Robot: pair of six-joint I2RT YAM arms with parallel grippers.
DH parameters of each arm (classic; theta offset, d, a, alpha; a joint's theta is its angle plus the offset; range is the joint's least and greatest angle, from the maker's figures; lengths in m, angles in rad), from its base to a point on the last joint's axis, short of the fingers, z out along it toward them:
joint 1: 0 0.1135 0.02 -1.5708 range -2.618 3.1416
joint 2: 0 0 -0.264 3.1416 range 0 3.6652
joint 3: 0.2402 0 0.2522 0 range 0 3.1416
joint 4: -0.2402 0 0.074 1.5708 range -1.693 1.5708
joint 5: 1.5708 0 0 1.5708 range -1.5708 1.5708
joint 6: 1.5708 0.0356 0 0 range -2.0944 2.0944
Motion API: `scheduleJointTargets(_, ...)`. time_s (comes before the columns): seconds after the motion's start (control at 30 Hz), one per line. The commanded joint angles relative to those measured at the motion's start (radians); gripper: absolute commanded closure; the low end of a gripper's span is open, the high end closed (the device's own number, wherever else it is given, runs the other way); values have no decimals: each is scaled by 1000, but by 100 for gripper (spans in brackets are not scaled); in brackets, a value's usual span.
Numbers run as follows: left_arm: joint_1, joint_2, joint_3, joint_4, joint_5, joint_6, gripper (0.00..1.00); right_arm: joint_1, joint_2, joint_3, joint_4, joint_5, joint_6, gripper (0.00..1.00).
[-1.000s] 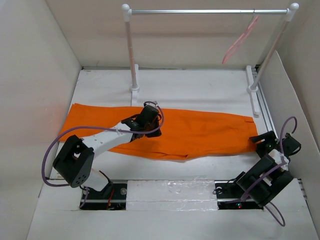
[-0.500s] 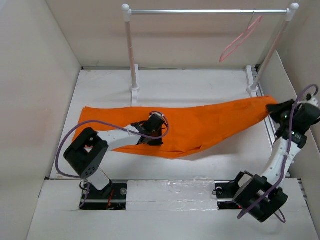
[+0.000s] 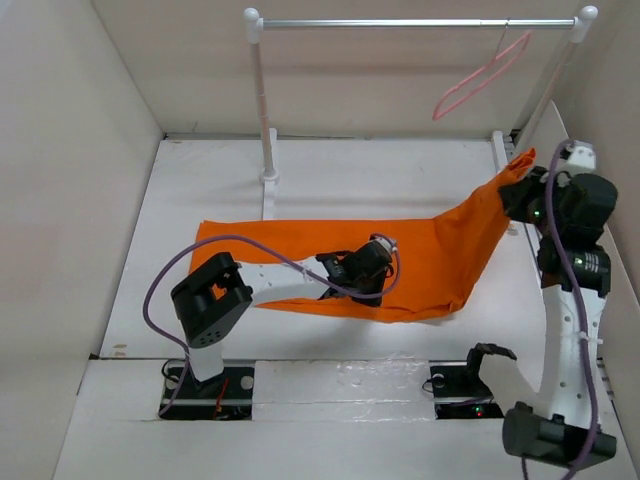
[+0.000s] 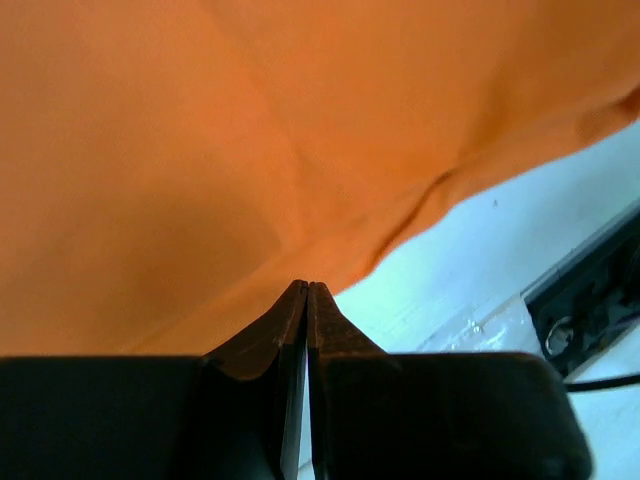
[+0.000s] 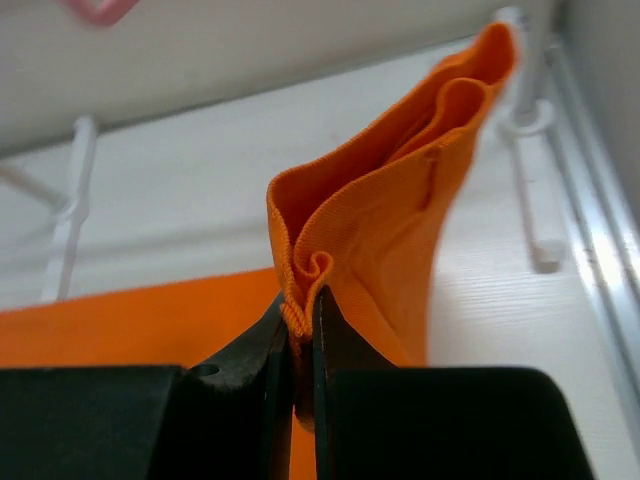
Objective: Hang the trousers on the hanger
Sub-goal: Fold the trousers at the center of the board.
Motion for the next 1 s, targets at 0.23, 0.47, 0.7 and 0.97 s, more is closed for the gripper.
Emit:
scheduleJointTargets(0.23,415,-335,95,-240,-147,54,100,878,208,126,168,502,142,100)
scheduleJointTargets(0.47,891,-621,333,-282,-40,87,100,1148,611,462,285,488,176,100)
scheduleJointTargets(0.7,1020,-678,566,-400,-175,115,100,1357,1081,758,531,274,328,88)
scheduleJointTargets(0.97,1020,-705,596,-443,-349,137,86,1420,1520,989,486,-119,330,27)
